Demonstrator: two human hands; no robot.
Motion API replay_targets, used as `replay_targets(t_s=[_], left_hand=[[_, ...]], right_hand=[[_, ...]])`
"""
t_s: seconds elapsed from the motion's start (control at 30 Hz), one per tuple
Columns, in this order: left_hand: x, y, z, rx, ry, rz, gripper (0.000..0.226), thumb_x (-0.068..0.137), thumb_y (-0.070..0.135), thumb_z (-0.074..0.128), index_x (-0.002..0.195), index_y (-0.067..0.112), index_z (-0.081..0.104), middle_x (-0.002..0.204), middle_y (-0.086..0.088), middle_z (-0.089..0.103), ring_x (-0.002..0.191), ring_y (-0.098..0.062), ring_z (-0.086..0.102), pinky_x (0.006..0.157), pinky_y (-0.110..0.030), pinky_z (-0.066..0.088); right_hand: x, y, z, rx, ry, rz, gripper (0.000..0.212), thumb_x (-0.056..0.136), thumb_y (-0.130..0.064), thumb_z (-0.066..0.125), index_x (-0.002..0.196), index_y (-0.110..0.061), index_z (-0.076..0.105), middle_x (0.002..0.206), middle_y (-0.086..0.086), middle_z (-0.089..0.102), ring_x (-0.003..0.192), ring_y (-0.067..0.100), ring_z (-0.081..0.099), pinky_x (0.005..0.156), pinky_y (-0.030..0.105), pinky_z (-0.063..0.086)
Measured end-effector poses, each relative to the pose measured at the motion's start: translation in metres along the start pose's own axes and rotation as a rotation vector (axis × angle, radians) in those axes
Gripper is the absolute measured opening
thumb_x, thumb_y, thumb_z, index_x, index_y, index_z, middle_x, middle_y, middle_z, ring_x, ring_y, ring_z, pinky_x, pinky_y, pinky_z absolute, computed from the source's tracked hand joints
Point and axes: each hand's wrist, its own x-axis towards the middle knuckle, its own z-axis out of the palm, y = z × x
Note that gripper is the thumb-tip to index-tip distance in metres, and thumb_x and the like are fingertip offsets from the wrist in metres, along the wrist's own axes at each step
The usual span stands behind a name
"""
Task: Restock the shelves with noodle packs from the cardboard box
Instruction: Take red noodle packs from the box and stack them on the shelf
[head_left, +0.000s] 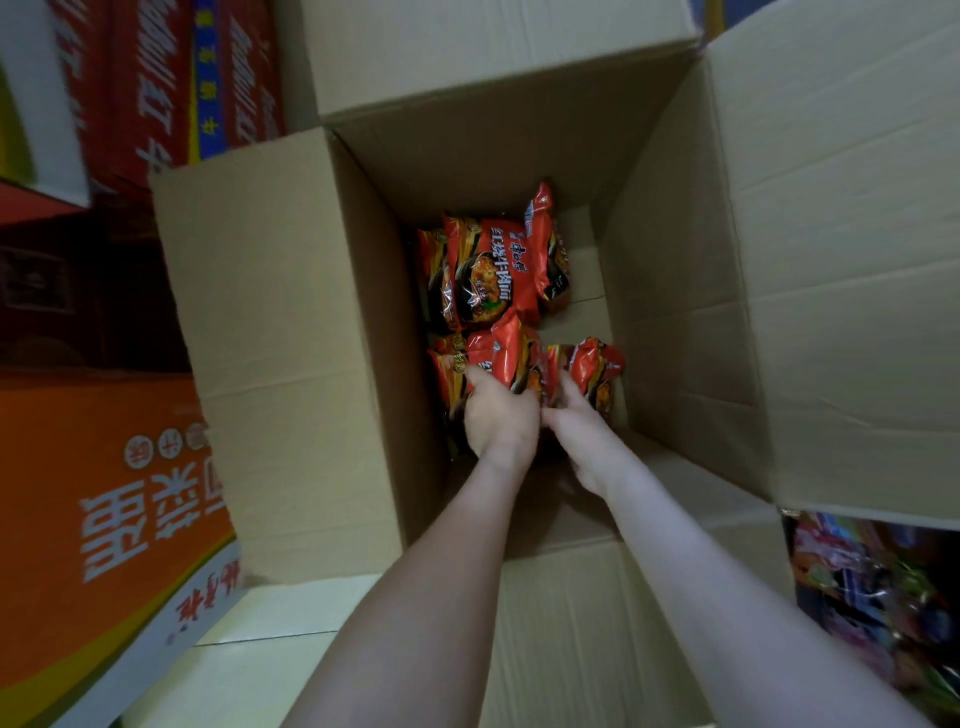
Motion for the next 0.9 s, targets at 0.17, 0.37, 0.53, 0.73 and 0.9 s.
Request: replay_targets(t_s=[0.17, 0.37, 0.53, 0.73, 0.9], left_hand=[[-0.063, 0.029, -0.052, -0.282, -0.111, 0.053, 0.055, 0.080, 0.023, 0.075, 0.122, 0.013, 0.042, 0.116, -0.005, 0.059, 0.104, -0.023, 0.060, 0.090, -0.035, 0.050], [-0.141, 0.055, -0.146, -0.595, -0.490, 0.088, 0.044, 0.080, 0.004, 0.073, 0.120, 0.006, 0.055, 0.114, -0.014, 0.067, 0.101, -0.026, 0.067, 0.092, -0.042, 0.053], [-0.214, 0.078, -0.205, -0.477, -0.577, 0.226, 0.054, 0.083, 0.015, 0.072, 0.131, 0.016, 0.047, 0.128, -0.007, 0.061, 0.110, -0.018, 0.062, 0.100, -0.039, 0.047], [-0.304, 0.122, -0.249, 0.656, 0.345, 1.351, 0.100, 0.074, 0.027, 0.078, 0.151, 0.013, 0.016, 0.153, -0.018, 0.024, 0.143, -0.034, 0.020, 0.115, -0.052, 0.011], [-0.364, 0.161, -0.276, 0.801, 0.480, 1.944, 0.028, 0.085, 0.013, 0.056, 0.110, 0.010, 0.068, 0.115, -0.006, 0.067, 0.123, -0.026, 0.054, 0.112, -0.057, 0.012]], right_hand=[[-0.074, -0.020, -0.012, 0.295, 0.109, -0.044, 0.055, 0.085, -0.019, 0.065, 0.136, -0.026, 0.047, 0.125, -0.004, 0.061, 0.115, 0.010, 0.053, 0.089, 0.025, 0.042], [-0.204, -0.091, -0.028, 0.265, 0.061, -0.149, 0.029, 0.085, -0.017, 0.067, 0.113, -0.020, 0.060, 0.105, -0.004, 0.070, 0.088, 0.003, 0.067, 0.067, 0.013, 0.048], [-0.304, -0.137, -0.031, 0.070, 0.161, -0.256, 0.051, 0.067, -0.022, 0.083, 0.110, -0.020, 0.056, 0.108, 0.000, 0.069, 0.097, 0.014, 0.066, 0.087, 0.031, 0.051], [-0.409, -0.153, -0.006, -0.602, 0.666, -0.651, 0.055, 0.067, -0.025, 0.083, 0.115, -0.022, 0.057, 0.091, 0.005, 0.068, 0.088, 0.029, 0.061, 0.081, 0.033, 0.038], [-0.498, -0.158, -0.006, -0.961, 1.072, -1.030, 0.046, 0.059, -0.004, 0.084, 0.101, -0.006, 0.066, 0.079, 0.001, 0.066, 0.074, 0.025, 0.063, 0.076, 0.034, 0.032]])
